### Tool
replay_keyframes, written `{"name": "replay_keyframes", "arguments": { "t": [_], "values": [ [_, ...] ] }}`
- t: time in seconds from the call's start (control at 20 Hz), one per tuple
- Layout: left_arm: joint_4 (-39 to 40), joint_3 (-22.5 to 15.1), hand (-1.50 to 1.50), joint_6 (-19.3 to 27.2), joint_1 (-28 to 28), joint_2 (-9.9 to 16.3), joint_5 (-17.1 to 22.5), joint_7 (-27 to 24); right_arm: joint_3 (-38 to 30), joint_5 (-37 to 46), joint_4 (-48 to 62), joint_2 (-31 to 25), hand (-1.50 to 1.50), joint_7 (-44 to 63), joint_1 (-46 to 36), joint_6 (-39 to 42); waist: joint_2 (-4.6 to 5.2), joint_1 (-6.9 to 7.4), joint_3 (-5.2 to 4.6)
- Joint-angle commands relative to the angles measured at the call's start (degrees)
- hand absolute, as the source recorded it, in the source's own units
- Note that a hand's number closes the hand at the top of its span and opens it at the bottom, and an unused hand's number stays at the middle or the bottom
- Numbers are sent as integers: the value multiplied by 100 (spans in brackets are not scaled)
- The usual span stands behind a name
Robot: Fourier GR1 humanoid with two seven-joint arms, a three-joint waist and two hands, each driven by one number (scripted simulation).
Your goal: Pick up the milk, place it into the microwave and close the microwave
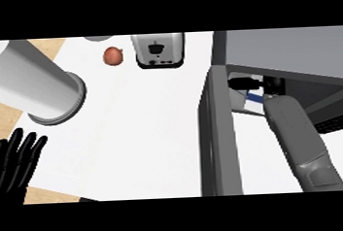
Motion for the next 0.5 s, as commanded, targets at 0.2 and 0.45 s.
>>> {"name": "replay_keyframes", "arguments": {
  "t": [0.2,0.45],
  "values": [
    [48,-310,-150,204,-36,-241,-354,43,-279,-28,1341,-301,-150,341,-1119,219,-7,-238,18],
    [-121,-540,-150,330,-57,-366,-554,148,-420,-159,1844,-286,-150,29,-1348,584,-33,-332,25]
  ]
}}
